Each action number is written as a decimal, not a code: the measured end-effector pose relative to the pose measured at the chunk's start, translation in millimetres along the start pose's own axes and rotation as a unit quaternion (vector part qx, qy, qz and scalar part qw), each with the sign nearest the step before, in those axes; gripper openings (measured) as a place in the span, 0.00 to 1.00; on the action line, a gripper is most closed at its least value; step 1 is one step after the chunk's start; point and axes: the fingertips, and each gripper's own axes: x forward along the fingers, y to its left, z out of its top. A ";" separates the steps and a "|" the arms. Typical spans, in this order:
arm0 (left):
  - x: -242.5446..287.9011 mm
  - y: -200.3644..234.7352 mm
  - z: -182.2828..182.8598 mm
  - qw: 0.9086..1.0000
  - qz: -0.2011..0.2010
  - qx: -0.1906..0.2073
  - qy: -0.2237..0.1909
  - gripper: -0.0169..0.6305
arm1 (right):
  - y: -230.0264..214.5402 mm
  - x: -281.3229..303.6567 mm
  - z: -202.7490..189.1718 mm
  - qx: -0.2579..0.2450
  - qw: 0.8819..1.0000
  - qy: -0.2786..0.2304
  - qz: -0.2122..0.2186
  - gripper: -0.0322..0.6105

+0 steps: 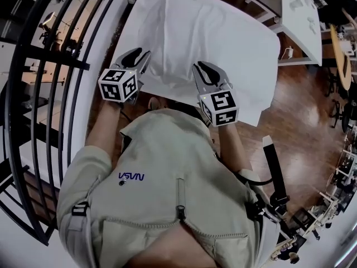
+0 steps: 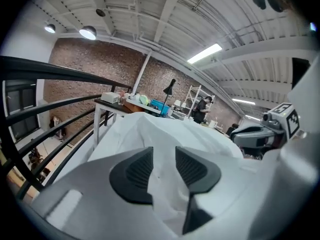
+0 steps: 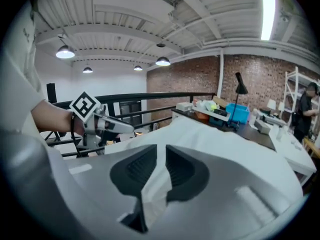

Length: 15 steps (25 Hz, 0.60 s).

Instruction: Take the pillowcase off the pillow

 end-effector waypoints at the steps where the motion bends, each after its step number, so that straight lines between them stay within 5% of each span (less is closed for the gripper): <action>1: 4.3 3.6 3.6 1.000 0.009 -0.005 -0.001 0.26 | -1.0 3.2 4.8 -0.004 1.000 -0.004 0.006 0.14; 15: 43.9 2.5 32.9 0.996 0.085 0.014 0.016 0.33 | -31.7 49.0 45.8 -0.027 0.997 -0.037 0.066 0.22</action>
